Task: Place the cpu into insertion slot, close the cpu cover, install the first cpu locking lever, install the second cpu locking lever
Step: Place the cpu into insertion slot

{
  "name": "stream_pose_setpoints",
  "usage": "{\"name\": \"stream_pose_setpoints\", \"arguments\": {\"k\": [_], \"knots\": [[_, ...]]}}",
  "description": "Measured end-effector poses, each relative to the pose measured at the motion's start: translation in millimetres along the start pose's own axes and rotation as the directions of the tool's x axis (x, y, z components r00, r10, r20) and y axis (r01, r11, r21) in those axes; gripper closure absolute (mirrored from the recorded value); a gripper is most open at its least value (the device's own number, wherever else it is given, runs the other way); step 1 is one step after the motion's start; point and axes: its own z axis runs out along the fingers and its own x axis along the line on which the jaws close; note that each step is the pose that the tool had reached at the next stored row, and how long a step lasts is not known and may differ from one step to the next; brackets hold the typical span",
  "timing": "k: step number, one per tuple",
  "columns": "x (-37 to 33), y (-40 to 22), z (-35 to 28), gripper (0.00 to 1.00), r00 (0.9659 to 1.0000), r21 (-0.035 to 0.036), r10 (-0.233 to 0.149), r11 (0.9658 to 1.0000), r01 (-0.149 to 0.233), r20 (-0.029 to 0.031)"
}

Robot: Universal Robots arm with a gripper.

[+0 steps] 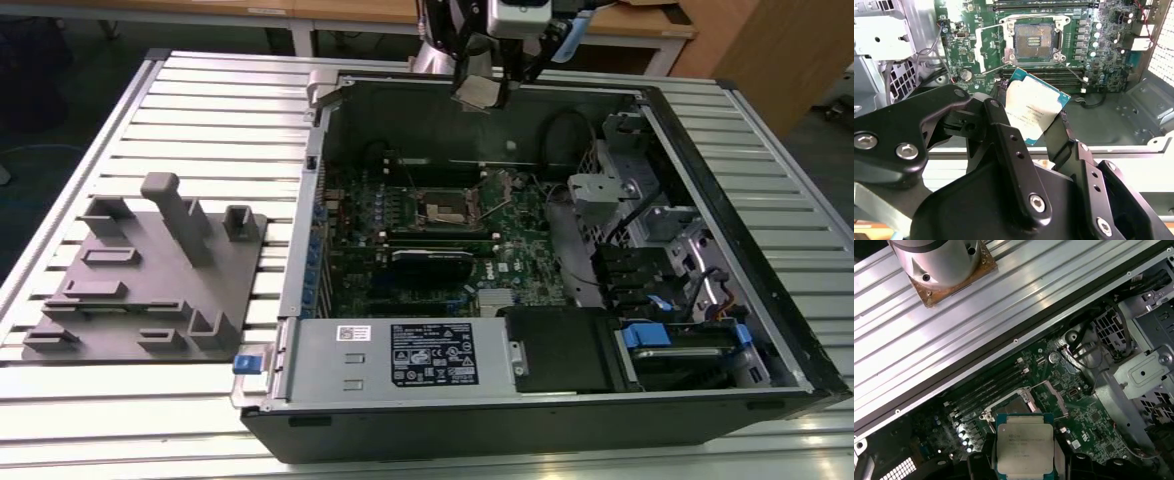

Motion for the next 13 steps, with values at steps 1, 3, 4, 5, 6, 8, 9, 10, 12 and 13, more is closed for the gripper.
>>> {"name": "stream_pose_setpoints", "arguments": {"k": [1,3,4,5,6,8,9,10,12,13], "knots": [[0.0,0.0,0.0,0.46,1.0,-0.0001,0.005,1.0,-0.005,0.0004],[0.0,0.0,0.0,0.46,0.9999,-0.0002,0.013,0.9999,-0.013,0.001],[0.0,0.0,0.0,0.46,0.9999,-0.0003,0.017,0.9999,-0.017,0.0014],[0.0,0.0,0.0,0.46,0.9998,-0.0003,0.021,0.9998,-0.021,0.0017],[0.0,0.0,0.0,0.46,0.9997,-0.0004,0.026,0.9997,-0.026,0.0021],[0.0,0.0,0.0,0.46,0.9994,-0.0006,0.035,0.9994,-0.035,0.0028],[0.0,0.0,0.0,0.46,0.9992,-0.0007,0.04,0.9992,-0.04,0.0032],[0.0,0.0,0.0,0.46,0.999,-0.0008,0.044,0.999,-0.044,0.0036],[0.0,0.0,0.1,0.46,0.9984,-0.0012,0.056,0.9984,-0.056,0.0045],[0.0,0.0,0.3,0.46,0.9978,-0.0016,0.066,0.9978,-0.066,0.0053]]}}
